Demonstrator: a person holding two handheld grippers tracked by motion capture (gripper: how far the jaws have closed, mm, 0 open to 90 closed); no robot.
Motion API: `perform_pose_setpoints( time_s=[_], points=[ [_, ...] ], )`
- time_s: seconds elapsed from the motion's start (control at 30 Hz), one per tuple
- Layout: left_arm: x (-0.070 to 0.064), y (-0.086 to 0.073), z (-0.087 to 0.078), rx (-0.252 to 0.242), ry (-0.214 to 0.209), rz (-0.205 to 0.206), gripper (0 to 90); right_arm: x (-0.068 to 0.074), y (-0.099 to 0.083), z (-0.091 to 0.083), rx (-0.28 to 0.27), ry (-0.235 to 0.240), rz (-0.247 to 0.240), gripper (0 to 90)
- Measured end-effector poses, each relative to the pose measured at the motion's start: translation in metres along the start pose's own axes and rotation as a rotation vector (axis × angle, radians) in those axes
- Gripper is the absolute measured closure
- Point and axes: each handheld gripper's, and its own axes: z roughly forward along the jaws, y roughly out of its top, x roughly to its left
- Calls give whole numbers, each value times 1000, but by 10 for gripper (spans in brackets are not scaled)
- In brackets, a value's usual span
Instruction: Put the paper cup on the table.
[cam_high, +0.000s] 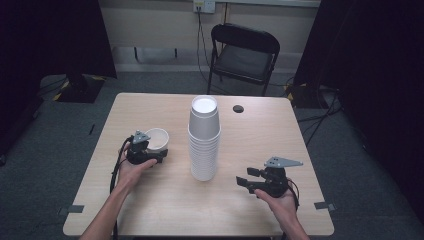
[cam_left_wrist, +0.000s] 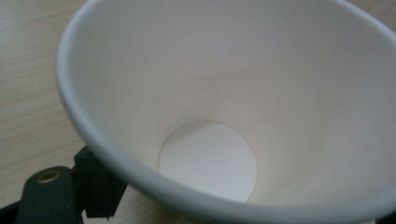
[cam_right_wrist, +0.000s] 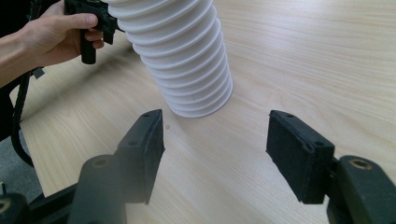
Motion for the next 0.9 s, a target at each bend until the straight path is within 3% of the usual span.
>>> perform_pose_setpoints(
  time_s=[0.33,0.73,0.9],
  points=[
    [-2,-2,-4,47,4,40,158,0,1,4,6,1,-1,368],
    [-3,0,-13,53,-2,53,156,-1,-1,-4,-9,-17,6,366],
    [-2,-1,-21,37,-8,40,156,-1,-2,-9,-22,-32,9,366]
  ],
)
